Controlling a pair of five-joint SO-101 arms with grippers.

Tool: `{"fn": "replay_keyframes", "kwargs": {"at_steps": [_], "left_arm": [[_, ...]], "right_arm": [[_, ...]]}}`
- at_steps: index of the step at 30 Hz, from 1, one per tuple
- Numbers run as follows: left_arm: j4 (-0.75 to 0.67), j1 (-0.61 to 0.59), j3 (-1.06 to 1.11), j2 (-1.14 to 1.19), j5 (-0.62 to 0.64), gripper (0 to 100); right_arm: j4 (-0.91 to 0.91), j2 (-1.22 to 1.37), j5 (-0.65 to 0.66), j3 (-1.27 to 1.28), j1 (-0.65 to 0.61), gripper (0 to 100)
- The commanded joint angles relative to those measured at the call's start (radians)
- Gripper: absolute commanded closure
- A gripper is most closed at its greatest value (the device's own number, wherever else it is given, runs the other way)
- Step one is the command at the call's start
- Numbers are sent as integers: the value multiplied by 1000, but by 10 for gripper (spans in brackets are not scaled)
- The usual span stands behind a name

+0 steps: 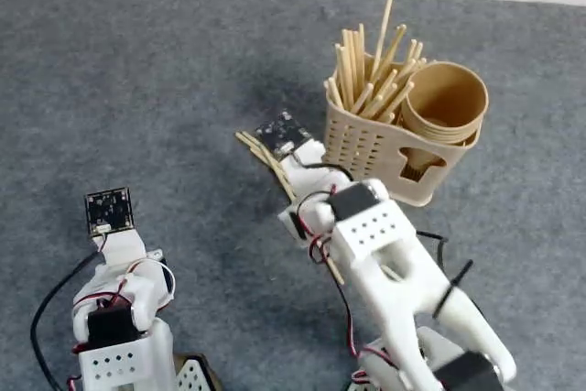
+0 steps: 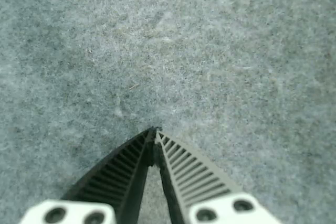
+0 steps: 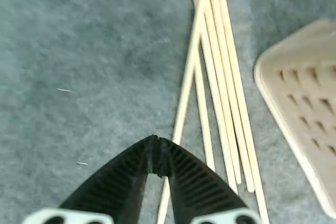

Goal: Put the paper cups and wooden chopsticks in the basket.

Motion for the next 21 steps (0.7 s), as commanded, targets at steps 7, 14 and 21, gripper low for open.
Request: {"fn": "replay_keyframes", "kwargs": {"at_steps": [7, 14, 21], "left_arm": [[8, 24, 19, -12, 0, 994], [8, 24, 19, -12, 0, 994], [8, 24, 19, -12, 0, 994]], "right_arm": [[-25, -85, 5, 19, -25, 965], [-41, 128, -97, -31, -25, 854], [-119, 286, -95, -88, -25, 864]]}}
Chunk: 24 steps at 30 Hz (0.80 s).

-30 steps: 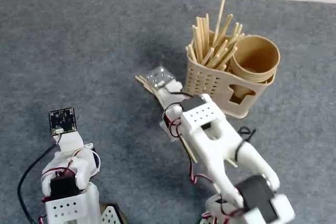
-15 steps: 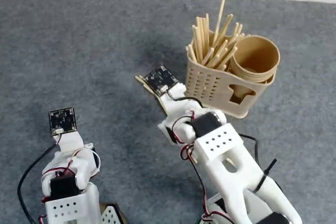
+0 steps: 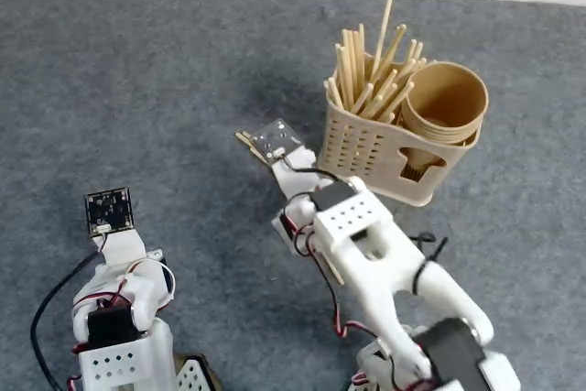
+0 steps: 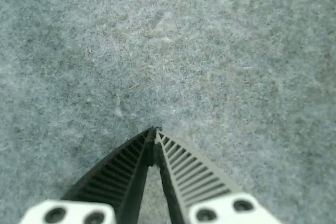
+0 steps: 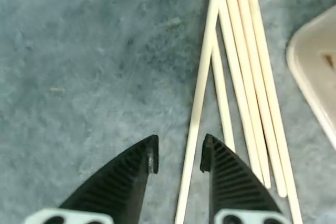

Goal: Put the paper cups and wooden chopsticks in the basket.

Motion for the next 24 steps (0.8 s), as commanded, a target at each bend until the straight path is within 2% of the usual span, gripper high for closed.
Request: {"fn": "replay_keyframes", "kwargs": {"at_steps": [1, 4, 14, 24], "left_arm": [[8, 24, 19, -12, 0, 994], [8, 24, 19, -12, 0, 994], [8, 24, 19, -12, 0, 994], [8, 24, 19, -12, 0, 994]], "right_arm": [[-45, 36, -5, -68, -8, 875], [-65, 85, -3, -90, -8, 903], [-70, 245, -5, -196, -4, 905], [-68, 71, -9, -200, 13, 905]]}}
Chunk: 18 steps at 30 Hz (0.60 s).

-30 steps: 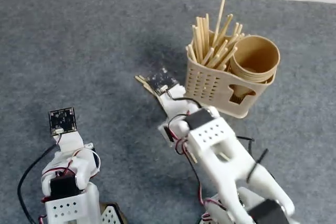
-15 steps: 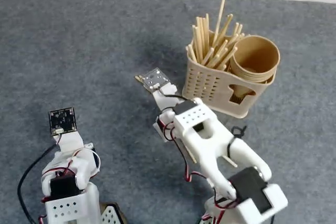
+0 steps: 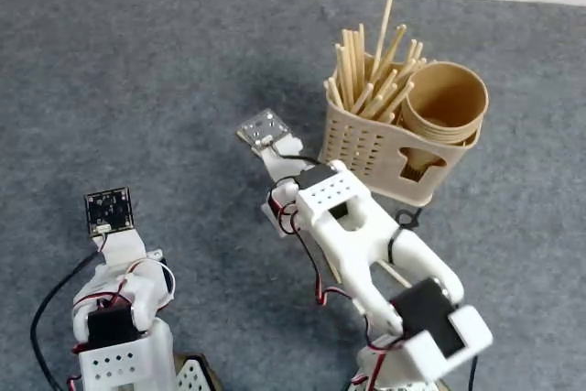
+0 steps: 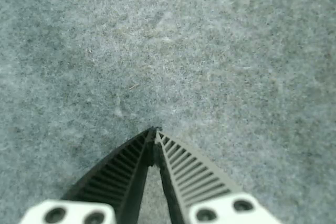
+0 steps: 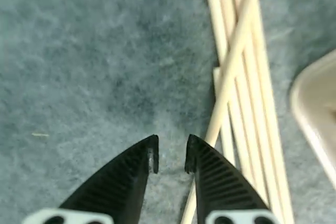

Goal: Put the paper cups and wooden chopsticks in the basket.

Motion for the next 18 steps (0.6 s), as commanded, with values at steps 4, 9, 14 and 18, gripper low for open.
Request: {"fn": "replay_keyframes", "kwargs": {"at_steps": [4, 9, 14, 18], "left_arm": [[8, 24, 19, -12, 0, 994], [8, 24, 19, -12, 0, 994], [8, 24, 19, -12, 0, 994], [8, 24, 19, -12, 0, 994]], "right_arm": [[-15, -96, -9, -56, 51, 904], [-96, 13, -9, -58, 59, 904], [-101, 113, -5, -58, 64, 905], [-101, 140, -5, -59, 58, 907]]}}
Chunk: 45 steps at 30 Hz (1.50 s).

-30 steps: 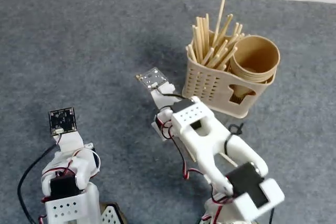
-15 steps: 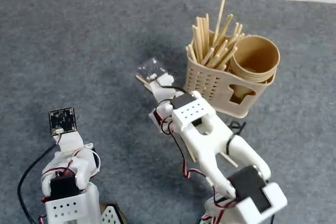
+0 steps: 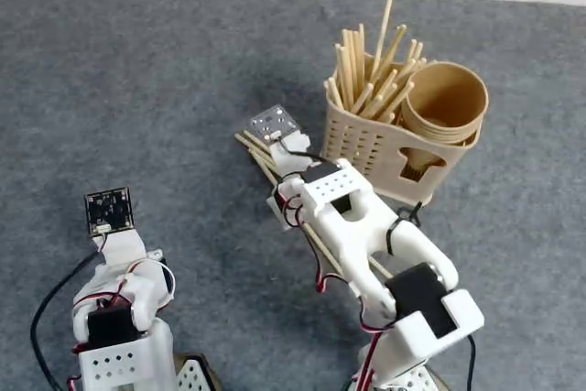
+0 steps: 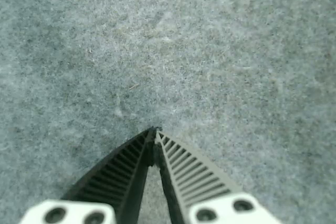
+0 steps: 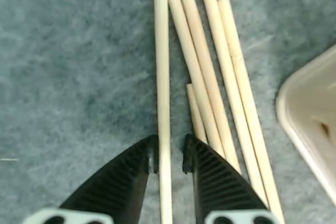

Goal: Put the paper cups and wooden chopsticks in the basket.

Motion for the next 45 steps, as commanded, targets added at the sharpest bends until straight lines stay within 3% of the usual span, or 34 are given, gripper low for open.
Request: {"fn": "replay_keyframes", "kwargs": {"at_steps": [1, 6, 9, 17, 45], "left_arm": [[8, 24, 19, -12, 0, 994], [8, 24, 19, -12, 0, 994], [8, 24, 19, -12, 0, 994], [8, 24, 19, -12, 0, 994], [8, 24, 19, -12, 0, 994]], "right_arm": [[-10, 2, -5, -47, 7, 908], [-8, -2, 2, -45, -8, 998], [64, -28, 55, -45, -31, 994], [170, -275, 17, -5, -48, 994], [170, -989, -129, 282, -53, 994]]}}
